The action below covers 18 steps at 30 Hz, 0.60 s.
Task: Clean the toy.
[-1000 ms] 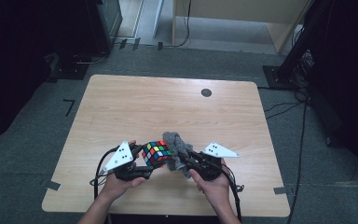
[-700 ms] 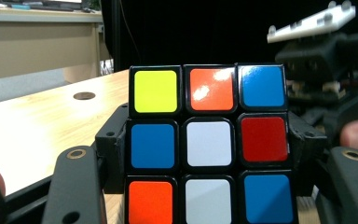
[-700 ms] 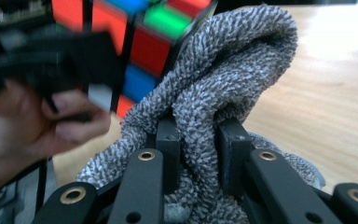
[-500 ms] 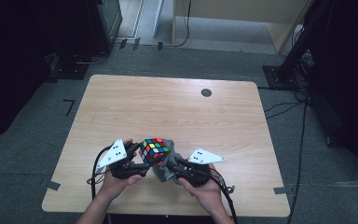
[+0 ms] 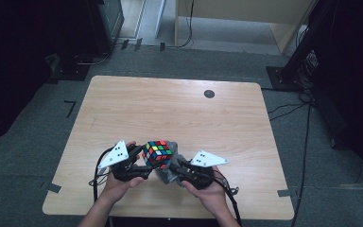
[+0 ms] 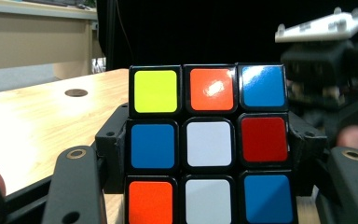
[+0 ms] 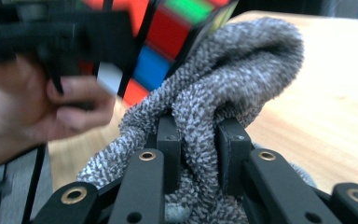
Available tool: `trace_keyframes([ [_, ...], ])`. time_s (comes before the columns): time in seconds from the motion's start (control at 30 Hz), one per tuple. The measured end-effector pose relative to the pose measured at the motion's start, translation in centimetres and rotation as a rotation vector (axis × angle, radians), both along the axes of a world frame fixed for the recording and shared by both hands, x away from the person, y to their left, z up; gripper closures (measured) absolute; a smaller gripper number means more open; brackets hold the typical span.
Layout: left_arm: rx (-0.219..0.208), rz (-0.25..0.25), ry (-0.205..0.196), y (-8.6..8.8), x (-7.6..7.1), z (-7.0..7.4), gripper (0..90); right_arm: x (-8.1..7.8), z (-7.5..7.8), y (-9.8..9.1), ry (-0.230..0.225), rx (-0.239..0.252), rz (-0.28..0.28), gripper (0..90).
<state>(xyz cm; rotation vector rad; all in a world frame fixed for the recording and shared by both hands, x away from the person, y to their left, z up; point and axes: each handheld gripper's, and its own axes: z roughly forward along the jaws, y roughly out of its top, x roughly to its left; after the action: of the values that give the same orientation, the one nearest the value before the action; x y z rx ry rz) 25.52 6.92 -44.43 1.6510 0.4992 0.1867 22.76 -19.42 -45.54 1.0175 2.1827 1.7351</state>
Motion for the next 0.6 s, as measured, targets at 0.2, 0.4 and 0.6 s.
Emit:
trace_keyframes([
  [0.2,0.007,0.003,0.004,-0.2,0.0,0.0,34.1,0.0,0.1,-0.5,-0.014,0.033,-0.033,75.6],
  [0.4,-0.029,0.031,0.021,0.3,0.2,0.1,34.1,-0.1,-1.1,1.2,0.029,-0.017,0.039,75.3],
  [0.6,-0.088,0.081,0.021,0.2,0.0,0.2,34.2,-0.4,-1.4,1.9,0.068,0.023,0.055,75.6],
])
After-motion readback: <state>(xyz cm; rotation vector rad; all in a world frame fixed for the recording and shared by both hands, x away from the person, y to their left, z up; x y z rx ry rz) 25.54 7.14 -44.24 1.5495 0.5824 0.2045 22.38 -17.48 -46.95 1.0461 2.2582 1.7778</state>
